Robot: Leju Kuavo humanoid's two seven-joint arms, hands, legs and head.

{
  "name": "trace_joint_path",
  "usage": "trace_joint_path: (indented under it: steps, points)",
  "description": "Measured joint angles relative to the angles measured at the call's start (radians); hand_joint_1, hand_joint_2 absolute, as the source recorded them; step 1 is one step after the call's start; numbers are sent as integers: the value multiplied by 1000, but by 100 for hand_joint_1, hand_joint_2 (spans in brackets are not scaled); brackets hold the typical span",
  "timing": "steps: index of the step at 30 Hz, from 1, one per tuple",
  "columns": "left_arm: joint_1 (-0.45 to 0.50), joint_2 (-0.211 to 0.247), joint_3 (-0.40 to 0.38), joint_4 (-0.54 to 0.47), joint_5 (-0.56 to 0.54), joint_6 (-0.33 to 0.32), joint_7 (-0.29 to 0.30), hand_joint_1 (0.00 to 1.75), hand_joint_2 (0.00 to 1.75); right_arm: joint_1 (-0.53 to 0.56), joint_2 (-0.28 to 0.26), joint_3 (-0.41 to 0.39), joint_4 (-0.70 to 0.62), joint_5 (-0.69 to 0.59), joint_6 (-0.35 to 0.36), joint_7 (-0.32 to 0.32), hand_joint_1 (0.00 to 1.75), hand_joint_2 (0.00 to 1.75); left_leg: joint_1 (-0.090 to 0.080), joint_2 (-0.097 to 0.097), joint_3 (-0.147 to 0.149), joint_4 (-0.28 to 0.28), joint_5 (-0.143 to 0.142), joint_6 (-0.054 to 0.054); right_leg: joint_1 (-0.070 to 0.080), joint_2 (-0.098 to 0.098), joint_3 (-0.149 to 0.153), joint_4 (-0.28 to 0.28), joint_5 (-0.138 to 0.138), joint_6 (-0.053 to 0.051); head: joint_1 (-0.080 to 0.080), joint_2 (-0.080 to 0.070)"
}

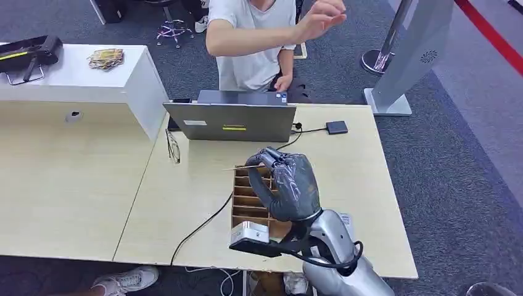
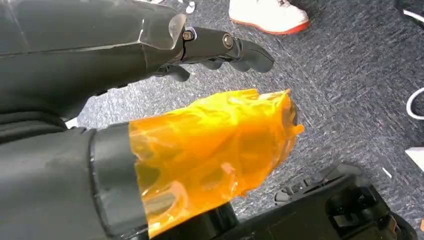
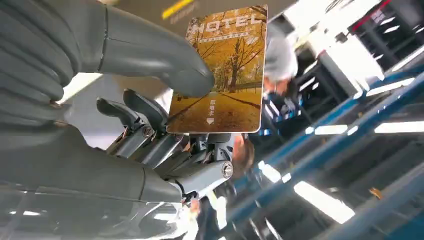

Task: Pass the card to the sensor for recognition and then transmit it.

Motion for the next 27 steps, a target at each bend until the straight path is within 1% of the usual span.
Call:
trace_joint_path:
  steps: [5, 8, 13, 17, 19, 27]
  points:
    - [2, 0, 0, 0, 11, 11, -12, 0, 0, 17, 0, -37, -20, -214, 115, -54, 175, 175, 0, 0, 0, 0, 0, 0, 0, 0, 0, 0, 0, 0, 0, 0]
    - [5, 1, 1, 0, 16, 16, -18, 0, 0, 29, 0, -75, -21, -351, 192, -82, 175, 175, 0, 0, 0, 0, 0, 0, 0, 0, 0, 0, 0, 0, 0, 0]
    - [9, 2, 2, 0, 21, 23, -20, 0, 0, 50, -2, -134, -20, -513, 292, -112, 175, 175, 0, 0, 0, 0, 0, 0, 0, 0, 0, 0, 0, 0, 0, 0]
    - [12, 3, 3, 0, 26, 28, -22, 0, 0, 68, -9, -174, -11, -602, 344, -128, 175, 175, 0, 0, 0, 0, 0, 0, 0, 0, 0, 0, 0, 0, 0, 0]
    - [13, 3, 3, 0, 29, 29, -24, 0, 0, 77, -15, -190, -5, -629, 358, -130, 175, 175, 0, 0, 0, 0, 0, 0, 0, 0, 0, 0, 0, 0, 0, 0]
    - [17, 4, 11, 0, 35, 41, -35, 0, 0, 115, -40, -265, 25, -700, 375, -143, 175, 175, 0, 0, 0, 0, 0, 0, 0, 0, 0, 0, 0, 0, 0, 0]
